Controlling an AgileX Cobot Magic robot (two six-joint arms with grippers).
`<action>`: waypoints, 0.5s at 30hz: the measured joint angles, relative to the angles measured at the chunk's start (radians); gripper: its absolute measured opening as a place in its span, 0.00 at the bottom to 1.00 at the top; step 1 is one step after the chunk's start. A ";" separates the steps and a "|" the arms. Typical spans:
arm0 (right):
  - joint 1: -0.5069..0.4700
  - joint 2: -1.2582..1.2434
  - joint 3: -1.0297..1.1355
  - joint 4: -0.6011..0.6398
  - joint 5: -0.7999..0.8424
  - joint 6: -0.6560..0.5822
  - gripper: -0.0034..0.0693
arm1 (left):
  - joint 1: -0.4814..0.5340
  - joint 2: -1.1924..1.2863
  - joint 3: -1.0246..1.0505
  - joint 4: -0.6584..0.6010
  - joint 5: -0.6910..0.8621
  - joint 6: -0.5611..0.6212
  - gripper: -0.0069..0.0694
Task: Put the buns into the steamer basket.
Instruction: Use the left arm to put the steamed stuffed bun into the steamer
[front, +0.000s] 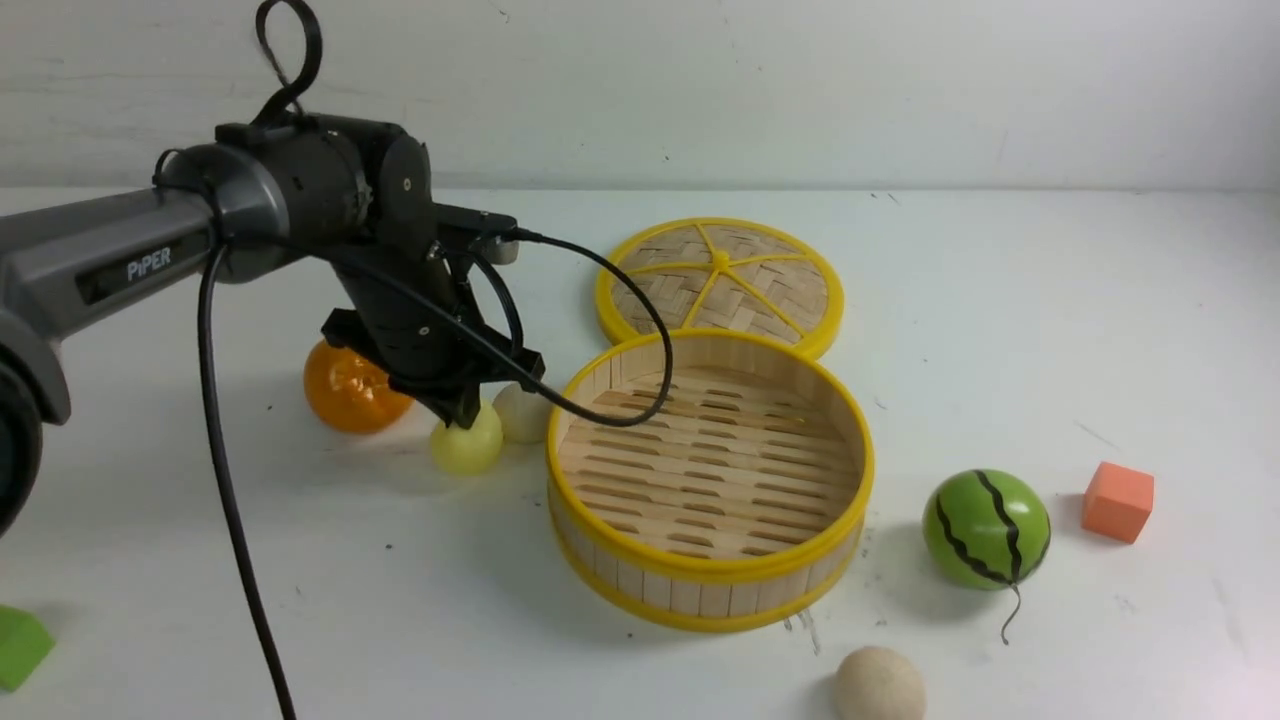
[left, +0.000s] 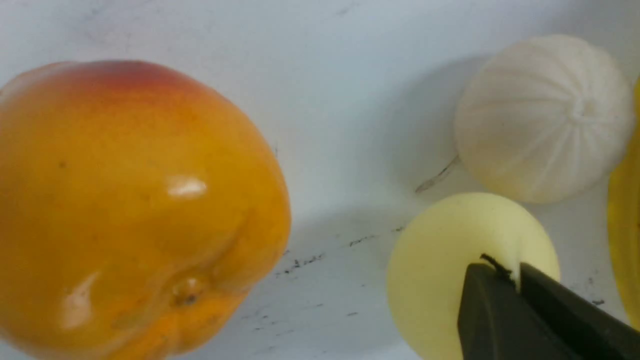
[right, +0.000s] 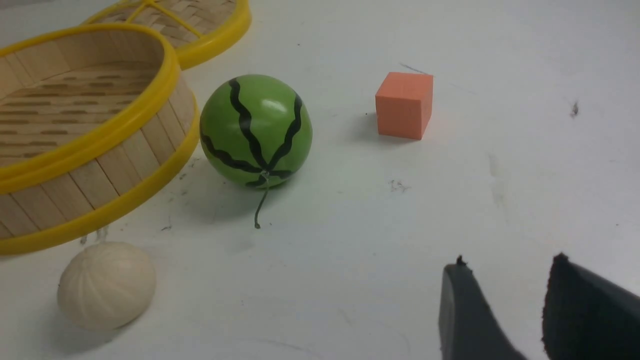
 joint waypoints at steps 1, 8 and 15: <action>0.000 0.000 0.000 0.000 0.000 0.000 0.38 | 0.000 -0.003 0.000 -0.001 0.001 0.000 0.07; 0.000 0.000 0.000 0.000 0.000 0.000 0.38 | 0.000 -0.027 -0.008 -0.008 0.056 0.000 0.07; 0.000 0.000 0.000 0.000 0.000 0.000 0.38 | -0.047 -0.142 -0.093 -0.094 0.175 0.061 0.07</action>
